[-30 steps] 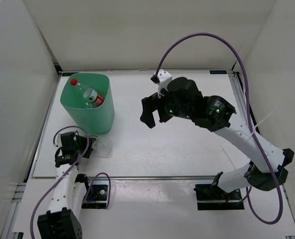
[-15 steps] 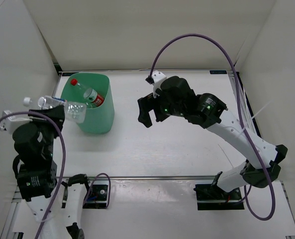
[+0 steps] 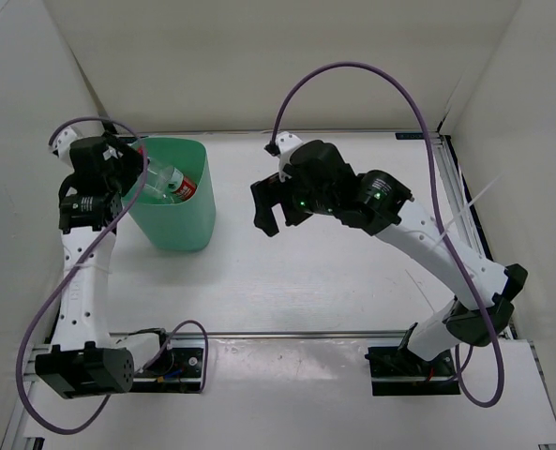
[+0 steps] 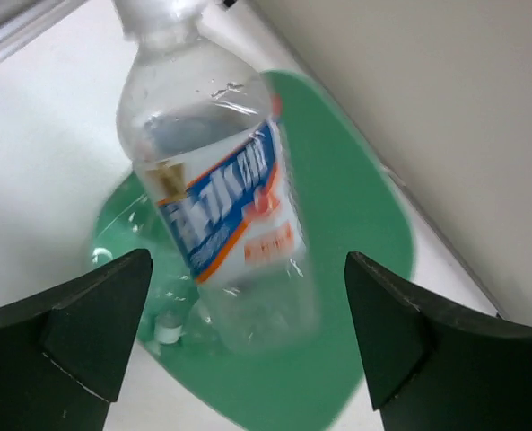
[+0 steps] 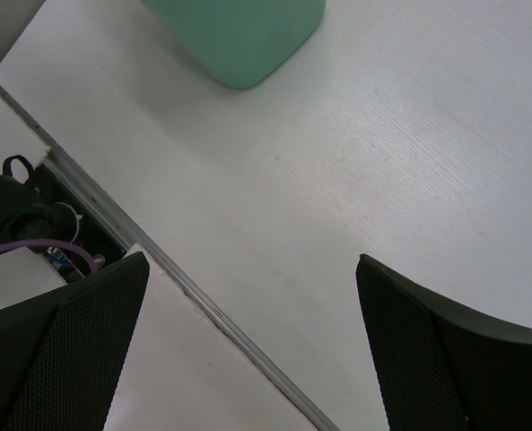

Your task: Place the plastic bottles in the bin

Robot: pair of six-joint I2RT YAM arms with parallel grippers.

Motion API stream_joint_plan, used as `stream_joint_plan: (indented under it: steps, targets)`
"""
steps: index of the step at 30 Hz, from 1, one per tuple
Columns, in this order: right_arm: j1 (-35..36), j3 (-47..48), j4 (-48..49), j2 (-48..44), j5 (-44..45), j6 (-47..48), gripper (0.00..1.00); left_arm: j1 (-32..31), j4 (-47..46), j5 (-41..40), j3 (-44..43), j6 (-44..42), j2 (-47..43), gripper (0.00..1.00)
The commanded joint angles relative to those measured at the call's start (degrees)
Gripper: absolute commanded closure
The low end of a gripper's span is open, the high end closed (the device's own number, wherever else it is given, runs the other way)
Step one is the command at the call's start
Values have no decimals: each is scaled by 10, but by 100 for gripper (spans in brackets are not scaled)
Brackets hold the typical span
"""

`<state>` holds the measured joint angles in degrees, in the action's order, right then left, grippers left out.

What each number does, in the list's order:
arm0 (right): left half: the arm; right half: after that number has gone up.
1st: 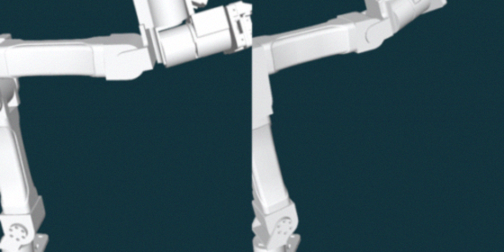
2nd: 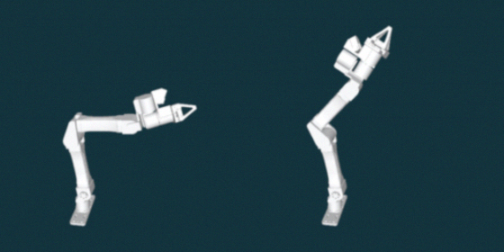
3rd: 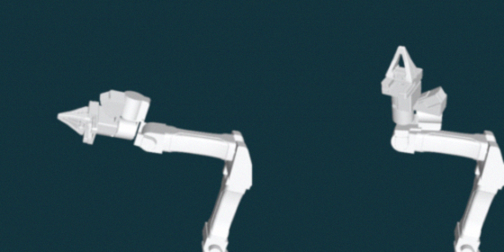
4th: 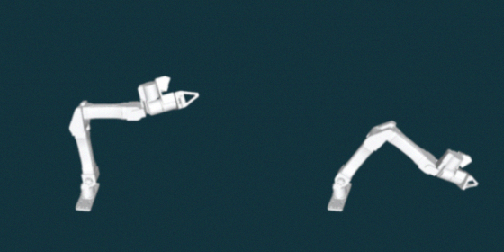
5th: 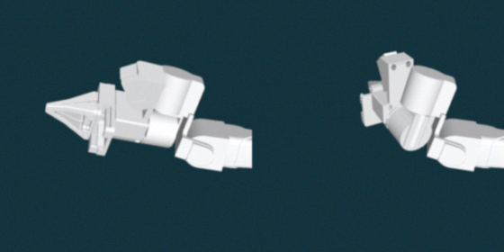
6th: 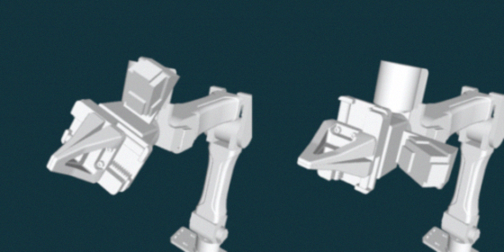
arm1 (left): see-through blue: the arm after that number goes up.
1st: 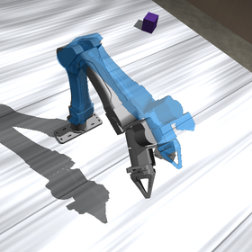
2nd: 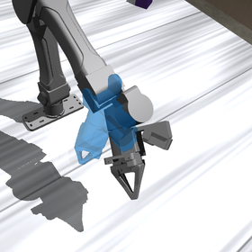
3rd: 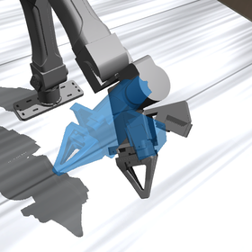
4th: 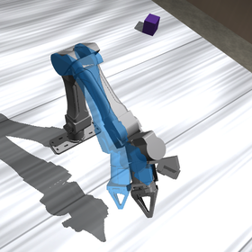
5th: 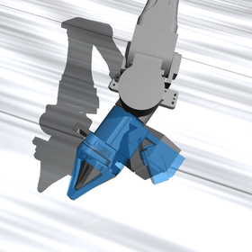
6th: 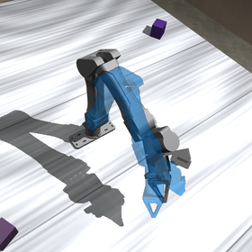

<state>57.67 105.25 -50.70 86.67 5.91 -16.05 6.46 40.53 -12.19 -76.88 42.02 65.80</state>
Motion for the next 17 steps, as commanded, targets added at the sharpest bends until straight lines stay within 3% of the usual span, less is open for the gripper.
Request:
stream_joint_plan:
  steps: [1, 6, 12, 17]
  targets:
    - [-11, 39, -21, -12, 31, -6, 0, -43, -20, -53, -85, -57, -37, 0]
    - [-21, 72, -47, -22, 3, 20, 0, -63, 28, -118, -121, -119, -109, 0]
    - [-26, 0, -60, -77, 37, 0, 0, -63, 139, -167, 59, -107, -252, 0]
    - [-34, -35, -127, -96, 105, -36, 0, -63, 95, -275, 237, -113, -378, 0]
